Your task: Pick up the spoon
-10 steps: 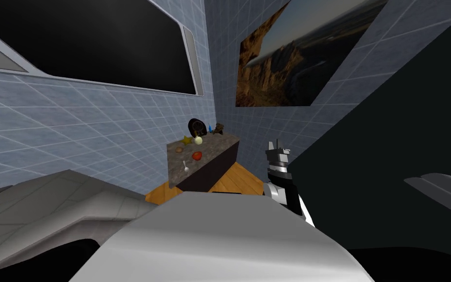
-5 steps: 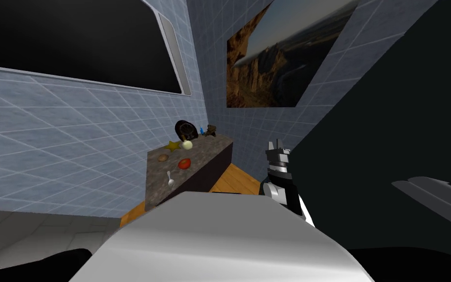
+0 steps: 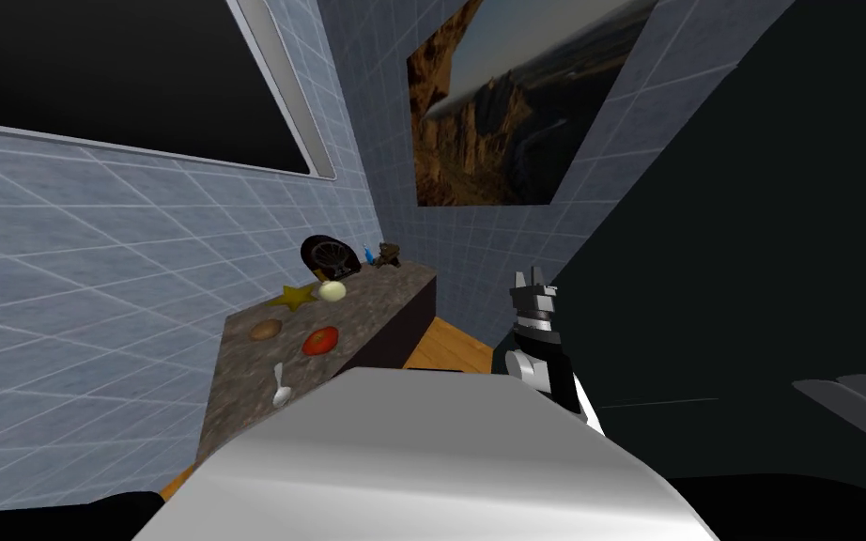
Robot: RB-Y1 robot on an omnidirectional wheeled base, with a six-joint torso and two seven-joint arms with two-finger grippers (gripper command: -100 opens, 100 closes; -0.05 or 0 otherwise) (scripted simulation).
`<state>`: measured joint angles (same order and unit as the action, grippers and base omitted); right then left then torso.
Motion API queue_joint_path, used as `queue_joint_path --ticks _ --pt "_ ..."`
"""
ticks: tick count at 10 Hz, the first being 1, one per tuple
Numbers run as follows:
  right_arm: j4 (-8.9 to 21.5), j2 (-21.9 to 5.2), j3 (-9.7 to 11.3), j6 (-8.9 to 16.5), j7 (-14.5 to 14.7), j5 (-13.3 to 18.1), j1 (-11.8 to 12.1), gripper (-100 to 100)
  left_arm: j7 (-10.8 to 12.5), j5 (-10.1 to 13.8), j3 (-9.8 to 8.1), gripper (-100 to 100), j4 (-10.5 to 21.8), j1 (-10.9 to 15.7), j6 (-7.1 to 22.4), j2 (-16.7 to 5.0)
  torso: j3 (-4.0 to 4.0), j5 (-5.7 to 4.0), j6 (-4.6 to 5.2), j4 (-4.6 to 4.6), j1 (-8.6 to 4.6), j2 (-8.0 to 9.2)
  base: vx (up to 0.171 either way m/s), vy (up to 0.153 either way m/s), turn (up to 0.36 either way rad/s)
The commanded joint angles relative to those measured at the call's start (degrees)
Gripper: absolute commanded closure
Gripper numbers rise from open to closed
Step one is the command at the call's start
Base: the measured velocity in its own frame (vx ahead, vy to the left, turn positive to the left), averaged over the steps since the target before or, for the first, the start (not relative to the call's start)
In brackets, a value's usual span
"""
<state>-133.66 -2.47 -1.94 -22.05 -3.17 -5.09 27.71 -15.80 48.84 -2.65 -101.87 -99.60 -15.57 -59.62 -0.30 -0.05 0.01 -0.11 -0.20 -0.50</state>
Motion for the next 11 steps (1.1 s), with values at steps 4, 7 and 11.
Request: queue_joint_path --ticks 4,7,11 --pt "0.0 0.0 0.0 0.0 0.0 0.0 0.0 0 -4.44 4.74 -1.53 -100 1.89 -3.62 3.08 -6.82 -0.02 0.0 -0.02 -0.01 0.0 -0.04 0.143 -0.016 -0.216" --pt "0.0 0.0 0.0 0.0 0.0 0.0 0.0 0 -8.19 8.1 -2.61 -100 2.88 -5.39 5.82 -11.98 -0.1 0.01 0.03 -0.04 0.02 -0.17 0.171 0.001 -0.301" --pt "0.0 -0.01 -0.01 0.0 0.0 0.0 0.0 0 -12.55 10.96 -2.26 -100 2.66 -4.99 10.1 -17.35 0.09 0.04 -0.02 0.04 0.12 0.16 0.095 0.045 -0.229"
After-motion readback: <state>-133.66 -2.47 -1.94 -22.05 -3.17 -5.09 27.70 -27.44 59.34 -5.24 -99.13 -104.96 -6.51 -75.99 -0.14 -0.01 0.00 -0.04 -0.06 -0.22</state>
